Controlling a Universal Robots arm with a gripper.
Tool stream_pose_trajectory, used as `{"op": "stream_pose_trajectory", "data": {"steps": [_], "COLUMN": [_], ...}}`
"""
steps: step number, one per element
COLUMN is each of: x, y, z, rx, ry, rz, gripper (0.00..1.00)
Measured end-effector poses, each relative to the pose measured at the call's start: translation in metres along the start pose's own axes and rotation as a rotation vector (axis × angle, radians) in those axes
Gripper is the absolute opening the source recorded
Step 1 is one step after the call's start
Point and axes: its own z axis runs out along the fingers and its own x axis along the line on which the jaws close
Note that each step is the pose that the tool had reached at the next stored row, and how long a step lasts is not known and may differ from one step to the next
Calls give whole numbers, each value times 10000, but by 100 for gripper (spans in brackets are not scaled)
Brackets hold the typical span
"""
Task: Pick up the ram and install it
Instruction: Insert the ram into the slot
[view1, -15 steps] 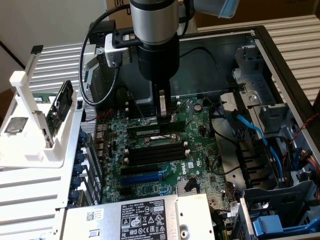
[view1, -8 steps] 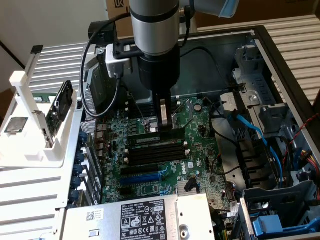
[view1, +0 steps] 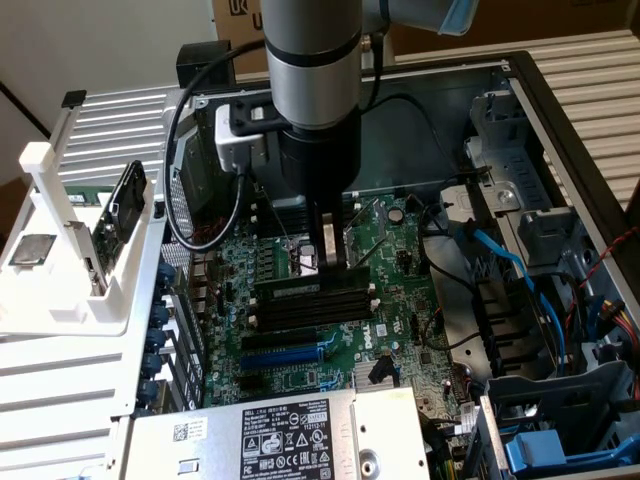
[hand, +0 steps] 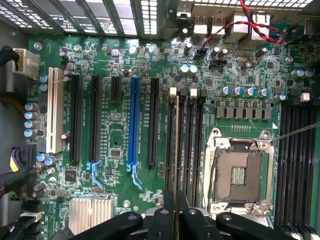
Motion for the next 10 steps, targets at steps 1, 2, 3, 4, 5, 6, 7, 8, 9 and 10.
{"op": "stream_pose_trajectory", "data": {"steps": [1,2,3,4,5,6,7,8,9,10], "x": [0,-1,-2,-11,-14,-18,-18,-17,-15,-13], "y": [-1,-1,-2,-4,-3,-3,-3,-3,-3,-12], "z": [4,6,9,14,14,14,14,14,14,15], "rx": [-14,-25,-34,-47,-56,-64,-67,-68,-68,-70], "ry": [5,9,18,97,125,148,153,153,153,152], "rz": [-8,-16,-23,-39,-40,-40,-44,-54,-54,-55], "gripper": [13,13,13,13,13,13,13,13,13,13]}}
